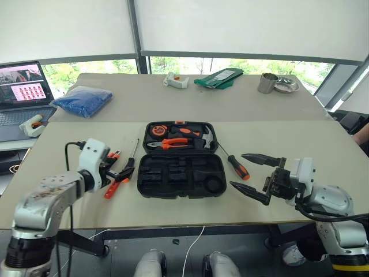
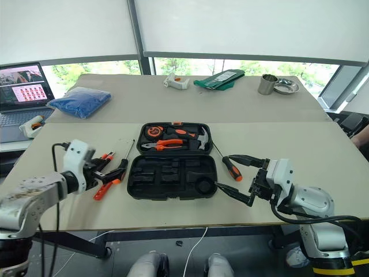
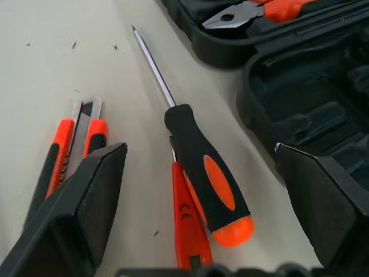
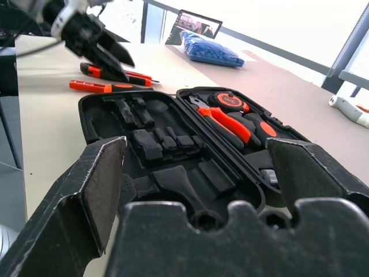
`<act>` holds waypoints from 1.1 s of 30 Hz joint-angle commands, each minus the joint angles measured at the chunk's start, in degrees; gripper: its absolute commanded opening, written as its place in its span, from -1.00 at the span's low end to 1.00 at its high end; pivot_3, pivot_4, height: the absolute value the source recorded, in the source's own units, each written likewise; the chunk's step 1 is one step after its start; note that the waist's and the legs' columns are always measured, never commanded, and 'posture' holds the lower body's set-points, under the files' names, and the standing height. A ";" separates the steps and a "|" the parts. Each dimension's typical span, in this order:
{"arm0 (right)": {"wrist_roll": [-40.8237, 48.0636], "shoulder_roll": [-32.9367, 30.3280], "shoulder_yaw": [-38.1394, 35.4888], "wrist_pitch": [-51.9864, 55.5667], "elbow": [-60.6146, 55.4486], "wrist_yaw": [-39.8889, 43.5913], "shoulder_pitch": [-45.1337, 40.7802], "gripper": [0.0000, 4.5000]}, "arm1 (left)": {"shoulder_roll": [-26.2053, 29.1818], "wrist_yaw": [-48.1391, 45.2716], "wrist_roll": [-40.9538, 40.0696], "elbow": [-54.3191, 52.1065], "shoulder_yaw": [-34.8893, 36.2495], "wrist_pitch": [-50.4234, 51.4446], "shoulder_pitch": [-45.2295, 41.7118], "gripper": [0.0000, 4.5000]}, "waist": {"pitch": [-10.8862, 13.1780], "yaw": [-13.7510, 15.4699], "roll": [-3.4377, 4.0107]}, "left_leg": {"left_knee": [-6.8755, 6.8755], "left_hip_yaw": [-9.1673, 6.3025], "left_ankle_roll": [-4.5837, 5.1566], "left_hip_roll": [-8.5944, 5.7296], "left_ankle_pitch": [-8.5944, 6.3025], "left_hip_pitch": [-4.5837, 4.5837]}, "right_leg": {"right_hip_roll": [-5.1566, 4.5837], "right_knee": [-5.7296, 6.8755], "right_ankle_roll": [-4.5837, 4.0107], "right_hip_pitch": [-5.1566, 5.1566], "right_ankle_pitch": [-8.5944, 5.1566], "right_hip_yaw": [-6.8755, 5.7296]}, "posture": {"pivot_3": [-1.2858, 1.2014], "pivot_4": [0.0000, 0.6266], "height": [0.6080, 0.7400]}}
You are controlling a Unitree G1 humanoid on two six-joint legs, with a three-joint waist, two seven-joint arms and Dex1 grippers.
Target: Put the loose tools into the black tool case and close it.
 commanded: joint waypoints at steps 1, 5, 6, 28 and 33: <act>0.68 -0.43 -1.61 -0.16 -2.32 -0.80 -0.02 1.00 | -2.07 3.20 2.06 -0.65 -1.36 -0.23 -1.61 0.97 | 0.00 0.01 0.00 | 0.00 -0.01 -0.21 -0.01 -0.12 0.00 | -0.02 0.01 -0.01 0.00 0.00 0.00 | 0.03 -0.52 1.00; 0.73 -0.54 -1.74 -0.02 -2.71 -1.29 -0.03 1.00 | -4.44 4.65 3.22 0.37 -3.02 -0.93 -1.98 0.97 | 0.00 0.13 0.00 | 0.00 -0.02 -0.21 -0.04 -0.12 0.01 | -0.04 -0.01 -0.01 0.03 0.00 0.00 | 0.03 -0.52 1.00; 0.74 -0.56 -1.77 0.02 -2.79 -1.36 -0.02 1.00 | -4.91 4.80 3.39 0.53 -3.17 -1.02 -2.01 0.97 | 0.00 0.14 0.00 | 0.00 -0.02 -0.21 -0.04 -0.12 0.01 | -0.05 -0.01 -0.01 0.03 0.00 0.00 | 0.03 -0.52 1.00; 1.05 -0.53 -1.51 0.82 -3.02 -1.85 -0.60 1.00 | -6.36 4.17 8.47 3.83 -5.16 -6.42 -0.86 -0.62 | 0.00 0.21 0.00 | 0.00 -0.03 -0.21 -0.04 -0.12 0.01 | -0.06 -0.01 -0.04 0.03 -0.02 -0.01 | 0.03 -0.52 1.00; 1.18 -0.73 -1.76 0.85 -2.94 -1.64 -0.37 1.00 | -6.93 4.42 9.40 4.74 -3.71 -11.83 -0.89 -0.62 | 0.00 0.20 0.00 | 0.00 -0.04 -0.21 -0.03 -0.12 0.01 | -0.06 -0.01 -0.04 0.02 -0.02 -0.02 | 0.03 -0.52 1.00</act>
